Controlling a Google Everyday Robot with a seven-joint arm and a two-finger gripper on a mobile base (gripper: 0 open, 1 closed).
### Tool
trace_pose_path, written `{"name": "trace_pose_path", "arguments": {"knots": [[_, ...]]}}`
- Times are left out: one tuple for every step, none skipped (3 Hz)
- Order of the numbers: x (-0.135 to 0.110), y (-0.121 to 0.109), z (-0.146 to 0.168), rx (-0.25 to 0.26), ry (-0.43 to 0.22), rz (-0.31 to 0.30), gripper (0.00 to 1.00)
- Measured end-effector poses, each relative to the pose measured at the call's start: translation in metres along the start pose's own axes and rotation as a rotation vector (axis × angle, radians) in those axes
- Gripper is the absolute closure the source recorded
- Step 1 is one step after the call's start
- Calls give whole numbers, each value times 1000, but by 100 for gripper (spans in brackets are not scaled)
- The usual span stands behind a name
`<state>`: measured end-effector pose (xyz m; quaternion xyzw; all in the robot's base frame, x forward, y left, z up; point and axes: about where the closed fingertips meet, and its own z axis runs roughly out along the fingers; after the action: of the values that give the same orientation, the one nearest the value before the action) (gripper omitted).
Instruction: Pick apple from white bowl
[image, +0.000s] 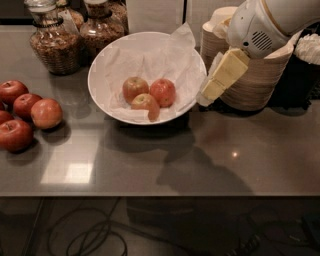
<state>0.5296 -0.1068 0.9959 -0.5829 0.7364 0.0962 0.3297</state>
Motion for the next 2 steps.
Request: {"name": "trace_pose_path", "arguments": {"knots": [[1, 0, 0, 1, 3, -1, 0], [-4, 0, 14, 10, -54, 46, 0]]}}
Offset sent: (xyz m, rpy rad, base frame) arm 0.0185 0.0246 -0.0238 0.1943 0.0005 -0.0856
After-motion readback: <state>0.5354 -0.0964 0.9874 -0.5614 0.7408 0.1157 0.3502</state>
